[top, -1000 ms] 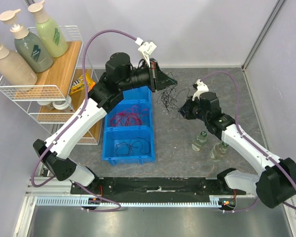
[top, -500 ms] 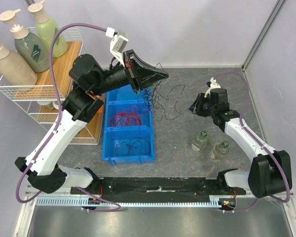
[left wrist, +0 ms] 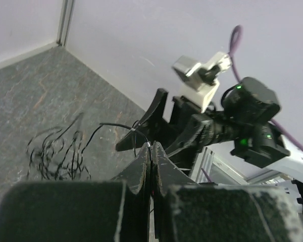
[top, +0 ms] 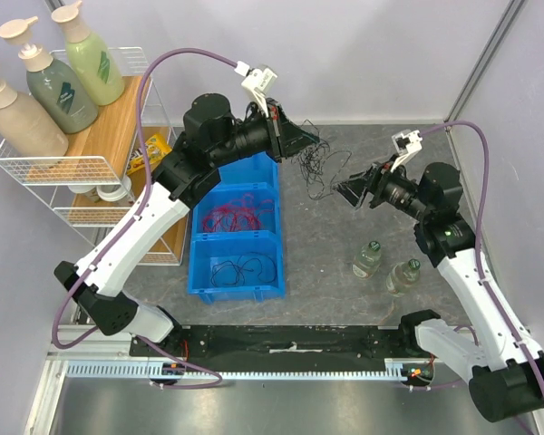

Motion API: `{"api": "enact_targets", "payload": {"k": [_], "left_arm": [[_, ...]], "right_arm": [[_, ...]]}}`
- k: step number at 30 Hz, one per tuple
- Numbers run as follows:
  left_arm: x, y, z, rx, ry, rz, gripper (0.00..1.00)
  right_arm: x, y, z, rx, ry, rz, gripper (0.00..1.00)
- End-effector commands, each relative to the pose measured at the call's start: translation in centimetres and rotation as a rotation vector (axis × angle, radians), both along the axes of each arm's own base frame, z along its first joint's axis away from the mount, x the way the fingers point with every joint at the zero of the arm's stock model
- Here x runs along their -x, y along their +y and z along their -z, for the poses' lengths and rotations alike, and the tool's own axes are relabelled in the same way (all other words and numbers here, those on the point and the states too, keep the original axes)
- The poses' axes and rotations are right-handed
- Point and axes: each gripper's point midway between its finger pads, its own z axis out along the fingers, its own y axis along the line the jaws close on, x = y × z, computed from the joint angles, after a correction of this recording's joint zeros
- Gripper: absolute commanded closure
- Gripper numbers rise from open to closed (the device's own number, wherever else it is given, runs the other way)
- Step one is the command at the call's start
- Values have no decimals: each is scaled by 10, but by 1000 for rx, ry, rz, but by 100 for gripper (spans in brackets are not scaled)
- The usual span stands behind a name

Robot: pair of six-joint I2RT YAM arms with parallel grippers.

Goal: Untangle the cables

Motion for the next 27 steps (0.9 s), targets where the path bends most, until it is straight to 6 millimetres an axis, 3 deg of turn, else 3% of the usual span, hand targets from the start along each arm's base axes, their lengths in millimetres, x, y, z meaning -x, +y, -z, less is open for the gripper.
{"api": "enact_targets", "payload": {"k": [1,4,6,10,16,21,23,27], "left_arm": [[-10,4,2,-11,-27,-53,98],[-11,1,7,-17,-10,-43,98],[-10,0,9,-17,-1,-39,98],[-9,-1,11,-15,10,-31,98],[-2,1,7,0,18,-17,98],[8,5,-7,30,9,7,98],[16,6,-16,49,3,35,98],[39,13,-38,92,-44,95,98]], "right_arm": [[7,-4,-34,-30,-52,30,21],[1,-23,-32,50,-62,163,21],[3,-21,-34,72,-76,155,20],[14,13,-37,34,-92,22,18],[0,41,-27,39,-85,32,20],[-44,5,27,153,52,356,41],[-52,4,39,159,49,382,46],[-70,-19,65,176,103,562,73]]}}
